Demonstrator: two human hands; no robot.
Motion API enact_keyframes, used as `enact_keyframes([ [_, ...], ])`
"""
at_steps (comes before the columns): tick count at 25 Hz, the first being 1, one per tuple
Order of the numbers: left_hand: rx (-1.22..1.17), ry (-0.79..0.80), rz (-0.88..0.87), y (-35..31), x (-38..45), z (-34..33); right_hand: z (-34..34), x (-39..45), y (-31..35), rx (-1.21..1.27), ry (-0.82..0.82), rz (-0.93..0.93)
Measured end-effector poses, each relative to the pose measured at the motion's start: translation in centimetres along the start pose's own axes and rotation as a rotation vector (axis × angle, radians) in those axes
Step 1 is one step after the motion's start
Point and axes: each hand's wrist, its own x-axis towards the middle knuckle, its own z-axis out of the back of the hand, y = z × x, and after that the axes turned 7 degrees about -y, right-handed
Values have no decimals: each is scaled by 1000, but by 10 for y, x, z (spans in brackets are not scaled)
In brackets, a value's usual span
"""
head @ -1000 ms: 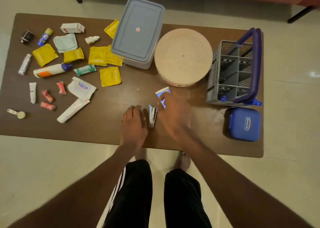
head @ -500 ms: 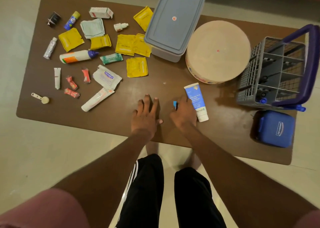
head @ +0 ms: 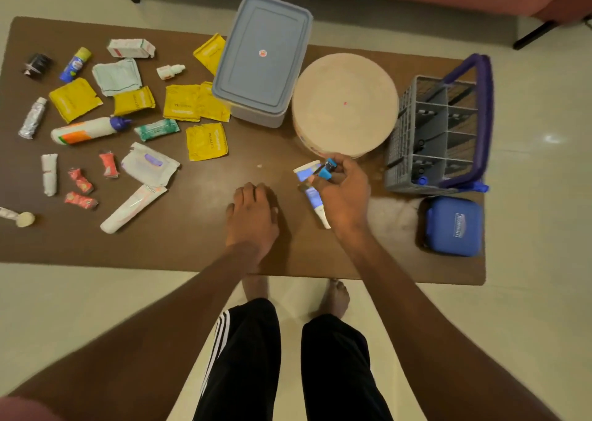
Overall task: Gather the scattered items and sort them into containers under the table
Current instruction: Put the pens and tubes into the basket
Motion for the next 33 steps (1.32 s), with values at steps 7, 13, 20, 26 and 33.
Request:
enact_keyframes([
  [7,-473,-215,-266,-154,38,26,116,11,67,131,-364,480],
  [13,-488,-70,-341,-227,46,15,198,74,61,267,-683,421],
  [20,-606,3,-342,-229,46,0,221,123,16,-200,-276,206],
  [26,-569,15,-355,-218,49,5,220,146,2,-562,-167,365],
  [33,-558,14,-346,-219,50,1,224,159,6,-532,-236,414],
])
